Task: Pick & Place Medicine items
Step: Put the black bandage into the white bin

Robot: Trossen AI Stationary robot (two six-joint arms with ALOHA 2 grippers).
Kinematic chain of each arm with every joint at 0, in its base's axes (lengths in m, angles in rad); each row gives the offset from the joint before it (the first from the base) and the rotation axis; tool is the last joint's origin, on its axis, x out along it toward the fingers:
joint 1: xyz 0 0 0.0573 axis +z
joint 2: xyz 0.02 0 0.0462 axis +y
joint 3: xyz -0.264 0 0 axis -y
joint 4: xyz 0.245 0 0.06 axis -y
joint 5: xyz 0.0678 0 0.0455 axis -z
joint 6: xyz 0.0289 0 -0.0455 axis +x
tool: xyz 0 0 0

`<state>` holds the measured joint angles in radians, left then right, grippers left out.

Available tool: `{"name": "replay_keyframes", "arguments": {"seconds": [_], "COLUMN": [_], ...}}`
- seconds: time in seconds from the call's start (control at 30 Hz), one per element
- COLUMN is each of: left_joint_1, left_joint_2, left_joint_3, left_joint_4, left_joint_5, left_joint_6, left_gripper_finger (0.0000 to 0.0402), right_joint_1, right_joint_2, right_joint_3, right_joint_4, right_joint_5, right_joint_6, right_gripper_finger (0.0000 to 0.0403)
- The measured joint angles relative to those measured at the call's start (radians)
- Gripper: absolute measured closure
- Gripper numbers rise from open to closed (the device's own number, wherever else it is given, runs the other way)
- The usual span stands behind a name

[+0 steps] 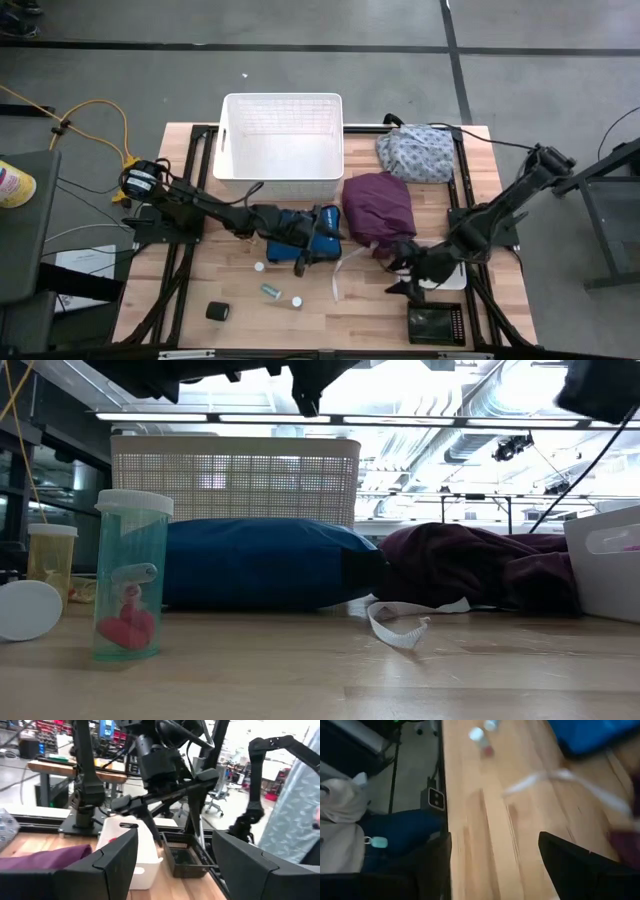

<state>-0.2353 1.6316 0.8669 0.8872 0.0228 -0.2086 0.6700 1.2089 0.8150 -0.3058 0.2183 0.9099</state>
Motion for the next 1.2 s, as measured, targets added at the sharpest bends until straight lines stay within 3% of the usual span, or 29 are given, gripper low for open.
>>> {"name": "replay_keyframes", "arguments": {"seconds": [0.5, 0.73, 1.2], "left_joint_1": [-0.045, -0.045, -0.045], "left_joint_2": [-0.003, -0.003, -0.003], "left_joint_3": [0.000, 0.000, 0.000], "left_joint_4": [-0.046, -0.058, -0.061], "left_joint_5": [0.031, 0.028, 0.028], "left_joint_6": [-0.002, -0.002, -0.007], "left_gripper_finger": [0.0155, 0.0155, 0.0155], "right_joint_1": [-0.111, -0.114, -0.114], "right_joint_2": [0.351, 0.384, 0.384], "right_joint_3": [0.000, 0.000, 0.000], "right_joint_4": [0.623, 0.696, 0.704], "right_joint_5": [-0.010, 0.013, 0.015], "right_joint_6": [-0.499, -0.684, -0.697], "right_gripper_finger": [0.0117, 0.0117, 0.0117]}}
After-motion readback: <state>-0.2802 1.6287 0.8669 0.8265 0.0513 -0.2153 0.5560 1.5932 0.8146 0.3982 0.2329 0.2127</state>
